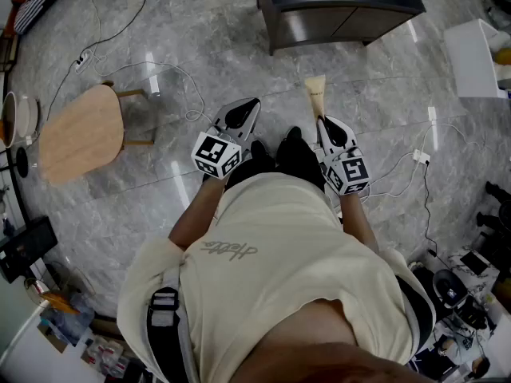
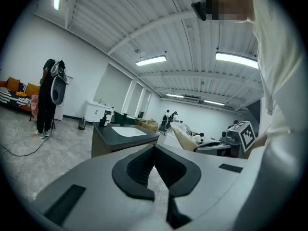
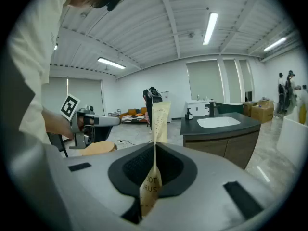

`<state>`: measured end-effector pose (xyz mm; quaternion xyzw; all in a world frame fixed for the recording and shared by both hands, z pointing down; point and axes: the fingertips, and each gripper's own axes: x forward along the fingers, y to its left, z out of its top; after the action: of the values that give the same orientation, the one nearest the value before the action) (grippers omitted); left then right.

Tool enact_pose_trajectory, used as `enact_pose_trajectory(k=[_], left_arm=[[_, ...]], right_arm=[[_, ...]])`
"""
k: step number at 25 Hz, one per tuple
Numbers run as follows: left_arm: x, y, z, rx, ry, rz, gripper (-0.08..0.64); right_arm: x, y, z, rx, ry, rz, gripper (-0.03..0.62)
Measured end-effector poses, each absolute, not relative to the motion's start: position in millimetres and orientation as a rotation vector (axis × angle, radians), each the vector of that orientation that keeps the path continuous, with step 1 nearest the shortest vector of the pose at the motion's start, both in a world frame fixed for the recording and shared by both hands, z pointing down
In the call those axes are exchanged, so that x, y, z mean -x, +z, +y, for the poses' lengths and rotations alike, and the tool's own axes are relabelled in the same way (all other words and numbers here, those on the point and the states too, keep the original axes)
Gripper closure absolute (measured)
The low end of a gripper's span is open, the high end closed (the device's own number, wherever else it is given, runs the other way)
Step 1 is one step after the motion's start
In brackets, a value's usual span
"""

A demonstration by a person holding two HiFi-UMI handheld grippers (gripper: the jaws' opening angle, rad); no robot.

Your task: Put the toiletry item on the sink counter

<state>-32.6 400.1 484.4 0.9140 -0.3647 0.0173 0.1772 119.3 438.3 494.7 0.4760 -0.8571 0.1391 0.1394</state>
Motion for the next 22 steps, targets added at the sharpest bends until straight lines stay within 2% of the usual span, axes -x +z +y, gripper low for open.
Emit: enact_pose_trajectory(k=[15,22], left_arm=[[109.6,501.0,370.0,-2.505,0.031,-1.156,0.557],[104.8,526.7,329.0,-2.441,0.09,-1.202,0.557]], right_arm=[[-66.0,481.7,400.4,-1.356,0.316,-2.456,0.586],[-86.1,506.8,358.6,-1.321,0.385,-2.444,0.586]])
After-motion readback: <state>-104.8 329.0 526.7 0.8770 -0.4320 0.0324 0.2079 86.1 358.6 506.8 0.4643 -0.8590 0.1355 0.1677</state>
